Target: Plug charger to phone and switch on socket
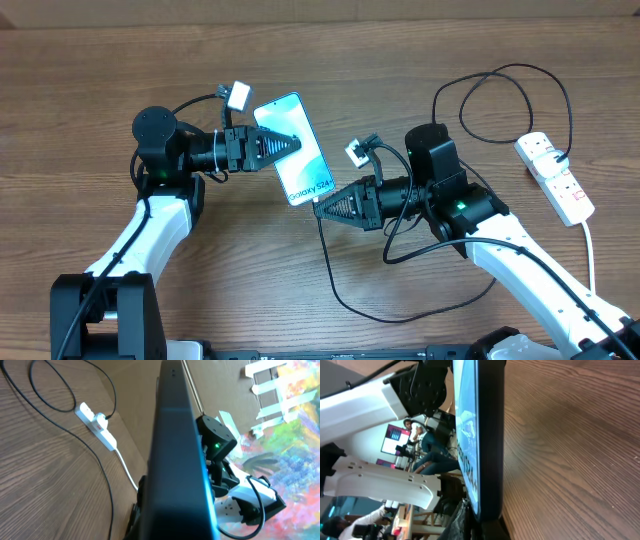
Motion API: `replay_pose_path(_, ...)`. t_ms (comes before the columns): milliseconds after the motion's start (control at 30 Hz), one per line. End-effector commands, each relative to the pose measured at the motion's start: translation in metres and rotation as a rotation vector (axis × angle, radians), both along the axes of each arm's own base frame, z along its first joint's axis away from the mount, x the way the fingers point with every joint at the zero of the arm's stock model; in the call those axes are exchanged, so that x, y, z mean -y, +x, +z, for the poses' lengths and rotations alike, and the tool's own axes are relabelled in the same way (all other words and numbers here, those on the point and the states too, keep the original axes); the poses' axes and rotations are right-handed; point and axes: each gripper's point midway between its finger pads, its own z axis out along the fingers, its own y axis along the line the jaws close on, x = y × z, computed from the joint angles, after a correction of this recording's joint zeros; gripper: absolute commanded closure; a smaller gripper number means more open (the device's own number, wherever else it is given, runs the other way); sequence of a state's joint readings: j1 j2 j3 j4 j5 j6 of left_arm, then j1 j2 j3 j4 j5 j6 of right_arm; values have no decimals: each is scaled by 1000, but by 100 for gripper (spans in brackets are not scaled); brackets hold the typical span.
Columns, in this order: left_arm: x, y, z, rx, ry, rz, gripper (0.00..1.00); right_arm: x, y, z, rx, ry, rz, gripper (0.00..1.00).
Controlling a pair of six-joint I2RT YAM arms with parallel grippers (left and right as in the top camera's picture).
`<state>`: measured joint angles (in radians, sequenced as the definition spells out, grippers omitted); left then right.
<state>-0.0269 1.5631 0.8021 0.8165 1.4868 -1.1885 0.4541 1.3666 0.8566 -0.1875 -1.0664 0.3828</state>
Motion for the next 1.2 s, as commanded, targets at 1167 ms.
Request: replay_pose_path(1167,-20,-1,-5,155,11,-30,96,162,63,-122,-6,-975,-698,96)
